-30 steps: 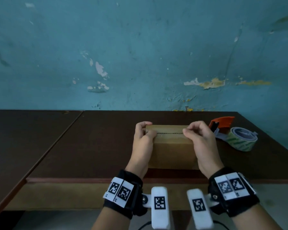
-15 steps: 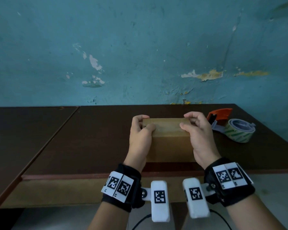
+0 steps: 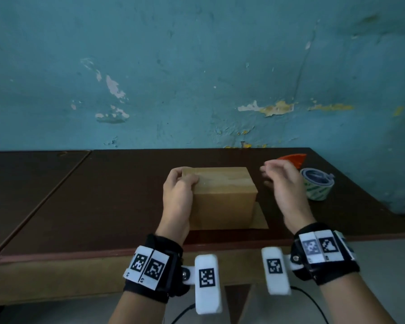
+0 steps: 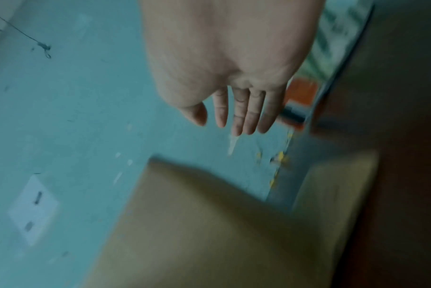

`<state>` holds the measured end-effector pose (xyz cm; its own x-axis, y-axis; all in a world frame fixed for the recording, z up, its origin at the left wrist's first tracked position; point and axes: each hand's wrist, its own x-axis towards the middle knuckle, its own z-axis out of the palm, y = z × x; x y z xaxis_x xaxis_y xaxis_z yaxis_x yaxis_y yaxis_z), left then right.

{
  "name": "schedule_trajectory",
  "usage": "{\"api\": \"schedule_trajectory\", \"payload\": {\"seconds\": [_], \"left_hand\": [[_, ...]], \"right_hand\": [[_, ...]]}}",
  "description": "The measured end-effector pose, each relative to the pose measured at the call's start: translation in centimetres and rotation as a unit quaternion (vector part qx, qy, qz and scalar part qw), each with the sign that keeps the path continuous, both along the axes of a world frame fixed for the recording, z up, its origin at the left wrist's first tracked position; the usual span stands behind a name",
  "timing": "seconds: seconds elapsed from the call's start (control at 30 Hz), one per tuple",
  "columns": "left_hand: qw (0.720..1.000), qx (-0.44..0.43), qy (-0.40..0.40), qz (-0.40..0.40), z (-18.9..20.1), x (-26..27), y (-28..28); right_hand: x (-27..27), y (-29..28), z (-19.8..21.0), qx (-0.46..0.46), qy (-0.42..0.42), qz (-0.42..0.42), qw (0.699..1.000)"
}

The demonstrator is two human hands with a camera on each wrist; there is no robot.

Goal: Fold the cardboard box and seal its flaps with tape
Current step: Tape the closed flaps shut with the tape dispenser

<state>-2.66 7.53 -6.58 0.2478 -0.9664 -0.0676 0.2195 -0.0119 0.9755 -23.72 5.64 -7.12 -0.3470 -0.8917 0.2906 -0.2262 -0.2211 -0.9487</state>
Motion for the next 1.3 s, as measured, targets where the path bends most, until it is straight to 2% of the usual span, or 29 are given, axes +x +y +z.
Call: {"api": "schedule_trajectory", "payload": {"seconds": [0.1, 0.2, 0.27, 0.37, 0.43, 0.53, 0.63, 0.73, 0.8, 0.9, 0.97, 1.03, 1.1, 1.17, 1.3], "left_hand": [[1.0, -0.005, -0.007, -0.001, 0.1, 0.2, -0.1], [1.0, -0.008, -0.015, -0.002, 0.1, 0.1, -0.1], [1.0, -0.009, -0.016, 0.0, 0.1, 0.0, 0.0], [1.0, -0.01, -0.018, 0.005, 0.1, -0.1, 0.1], [1.0, -0.012, -0.019, 0.006, 0.1, -0.1, 0.1], [1.0, -0.015, -0.022, 0.013, 0.1, -0.2, 0.2], [0.999, -0.018, -0.022, 0.017, 0.2, -0.3, 0.3], [0.999, -0.018, -0.022, 0.015, 0.2, -0.3, 0.5], [1.0, -0.018, -0.019, 0.012, 0.3, -0.3, 0.6], [1.0, -0.017, -0.021, 0.011, 0.4, -0.3, 0.6], [1.0, -0.015, -0.021, 0.008, 0.4, -0.3, 0.6], [1.0, -0.013, -0.019, 0.007, 0.5, -0.4, 0.6], [1.0, -0.013, -0.017, 0.007, 0.5, -0.4, 0.6], [1.0, -0.012, -0.019, 0.003, 0.5, -0.6, 0.6], [1.0, -0.011, -0.02, 0.001, 0.5, -0.5, 0.7]], "right_hand": [[-3.6, 0.0, 0.5, -0.006, 0.132, -0.114, 0.985], [-7.1, 0.3, 0.8, 0.044, 0.266, -0.213, 0.939], [-8.8, 0.2, 0.3, 0.121, 0.354, -0.217, 0.902], [-10.0, 0.0, -1.3, 0.208, 0.412, -0.187, 0.867], [-9.8, -0.1, -2.0, 0.194, 0.451, -0.196, 0.849], [-9.0, -0.2, -2.1, 0.115, 0.532, -0.206, 0.813], [-8.3, -0.7, -2.4, 0.126, 0.552, -0.175, 0.806], [-8.0, -0.8, -2.6, 0.144, 0.541, -0.19, 0.807], [-8.2, -0.5, -2.2, 0.12, 0.498, -0.197, 0.836], [-8.6, -0.4, -2.1, 0.07, 0.368, -0.18, 0.91], [-8.9, -0.7, -2.3, 0.019, 0.242, -0.166, 0.956], [-8.6, -1.1, -1.8, -0.017, 0.064, -0.143, 0.988], [-8.2, -1.2, -0.8, -0.031, -0.098, -0.1, 0.99], [-7.8, -1.1, -0.1, -0.034, -0.209, -0.045, 0.976], [-7.5, -0.9, 0.4, -0.047, -0.313, 0.046, 0.947]]}}
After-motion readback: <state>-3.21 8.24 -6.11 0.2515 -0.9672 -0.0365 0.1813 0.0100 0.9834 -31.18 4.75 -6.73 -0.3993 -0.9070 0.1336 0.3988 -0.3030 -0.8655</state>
